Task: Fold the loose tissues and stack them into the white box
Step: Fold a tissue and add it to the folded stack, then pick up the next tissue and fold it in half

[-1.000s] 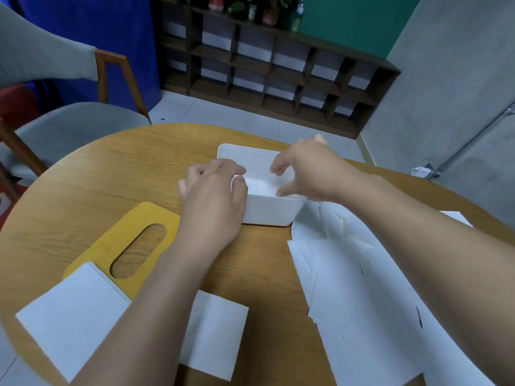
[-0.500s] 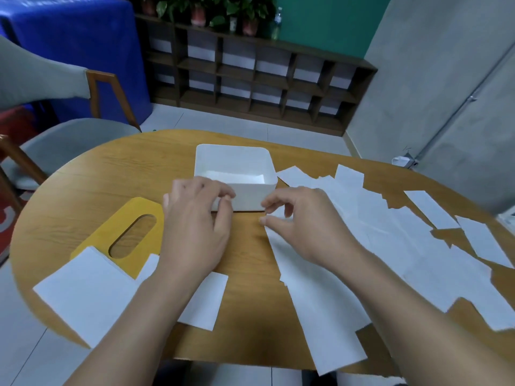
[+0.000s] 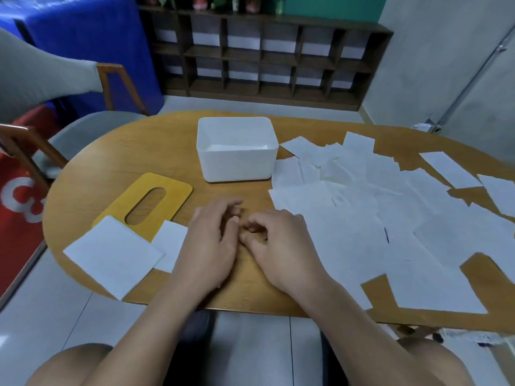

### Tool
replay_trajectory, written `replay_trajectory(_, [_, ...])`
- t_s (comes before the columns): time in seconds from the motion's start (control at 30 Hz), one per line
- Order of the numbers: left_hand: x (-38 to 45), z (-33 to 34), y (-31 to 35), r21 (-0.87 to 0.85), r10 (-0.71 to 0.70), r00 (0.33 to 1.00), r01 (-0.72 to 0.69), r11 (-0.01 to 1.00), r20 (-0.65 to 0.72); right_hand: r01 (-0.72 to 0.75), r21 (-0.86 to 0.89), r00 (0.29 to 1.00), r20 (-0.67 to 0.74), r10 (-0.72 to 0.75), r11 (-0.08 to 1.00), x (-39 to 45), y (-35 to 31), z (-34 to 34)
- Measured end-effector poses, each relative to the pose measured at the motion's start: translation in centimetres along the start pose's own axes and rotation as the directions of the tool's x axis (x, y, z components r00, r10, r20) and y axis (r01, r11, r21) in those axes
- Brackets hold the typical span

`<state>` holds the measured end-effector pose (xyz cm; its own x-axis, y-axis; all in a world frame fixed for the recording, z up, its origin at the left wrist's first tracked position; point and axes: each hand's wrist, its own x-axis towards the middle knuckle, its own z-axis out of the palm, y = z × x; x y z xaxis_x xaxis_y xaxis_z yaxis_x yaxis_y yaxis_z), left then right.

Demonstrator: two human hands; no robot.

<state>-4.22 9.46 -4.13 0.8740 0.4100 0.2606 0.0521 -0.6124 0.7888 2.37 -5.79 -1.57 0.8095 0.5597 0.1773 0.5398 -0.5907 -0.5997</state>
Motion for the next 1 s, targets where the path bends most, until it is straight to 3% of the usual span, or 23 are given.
replay_trajectory(0.13, [0.6, -0.8, 0.9, -0.305, -0.118, 0.992, 0.122, 0.945, 0.034, 0.061, -0.18, 0.997, 0.05, -0.052, 0.982, -0.3, -0.4, 1.3])
replay_trajectory(0.53, [2.2, 1.1, 2.9, -0.526, -0.158, 0.975, 0.216, 0.822, 0.154, 0.0, 0.012, 1.0, 0.028, -0.001, 1.0, -1.0, 0.2, 0.3])
replay_trajectory(0.67, [2.5, -0.7, 1.9, -0.271, -0.008, 0.987, 0.051, 0.961, 0.159, -0.034, 0.229, 0.999, 0.004, 0.034, 0.973, -1.9, 1.0, -3.4])
replay_trajectory(0.77, [2.4, -0.9, 1.5, -0.062, 0.035, 0.977, -0.023, 0.998, 0.208, -0.076, 0.291, 0.997, 0.02, 0.074, 0.954, -2.0, 2.8, -5.8])
replay_trajectory(1.0, [2.0, 2.7, 2.8, 0.193, 0.121, 0.956, -0.176, 0.965, 0.267, -0.188, 0.071, 0.981, -0.03, 0.19, 0.98, -1.8, 7.4, -6.8])
